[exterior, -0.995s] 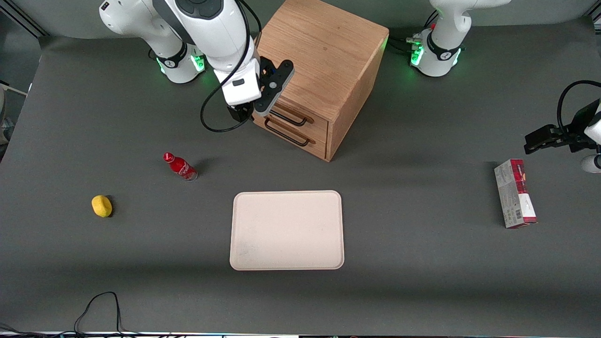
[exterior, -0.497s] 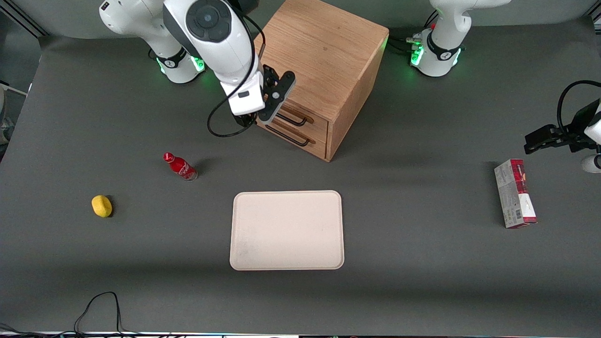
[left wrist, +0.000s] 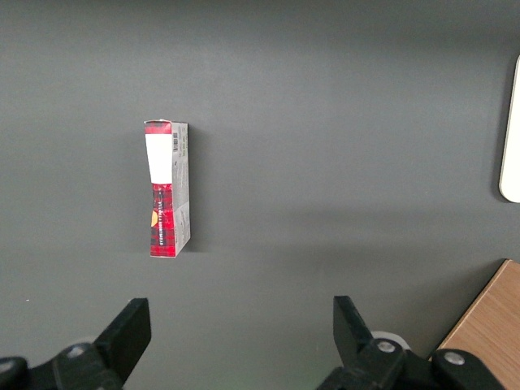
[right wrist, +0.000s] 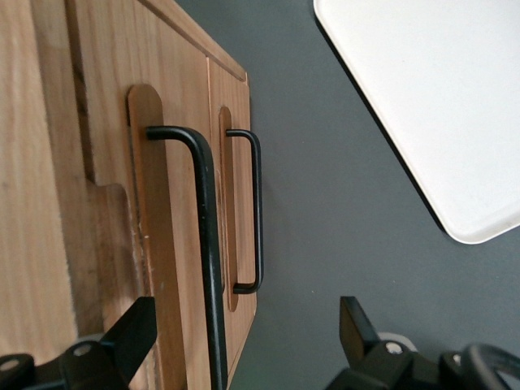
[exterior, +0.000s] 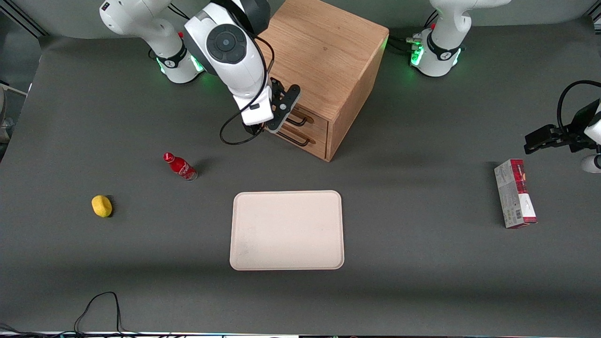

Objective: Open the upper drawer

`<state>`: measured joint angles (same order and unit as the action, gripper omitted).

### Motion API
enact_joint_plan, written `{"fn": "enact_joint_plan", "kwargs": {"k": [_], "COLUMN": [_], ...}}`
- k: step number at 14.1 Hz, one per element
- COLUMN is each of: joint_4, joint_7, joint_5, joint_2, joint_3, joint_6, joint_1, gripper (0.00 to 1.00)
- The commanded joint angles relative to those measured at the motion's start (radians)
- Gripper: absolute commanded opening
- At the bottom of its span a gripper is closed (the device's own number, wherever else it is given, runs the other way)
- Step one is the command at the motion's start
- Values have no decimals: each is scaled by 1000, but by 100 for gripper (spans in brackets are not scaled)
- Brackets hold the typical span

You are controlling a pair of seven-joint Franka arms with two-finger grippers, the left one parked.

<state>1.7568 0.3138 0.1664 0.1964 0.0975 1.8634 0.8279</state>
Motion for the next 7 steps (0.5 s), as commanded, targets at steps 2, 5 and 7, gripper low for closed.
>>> {"fn": "enact_joint_plan", "kwargs": {"k": [2,5,7], "joint_4": [26,26,26], "joint_7": [22,27,27], "joint_5": [16,15,12], "joint_2": [-5,-5,6], "joint_3": [10,18,18], "joint_6": [25,31,42], "joint_1": [7,-1,-6], "gripper": [100,100,100]}}
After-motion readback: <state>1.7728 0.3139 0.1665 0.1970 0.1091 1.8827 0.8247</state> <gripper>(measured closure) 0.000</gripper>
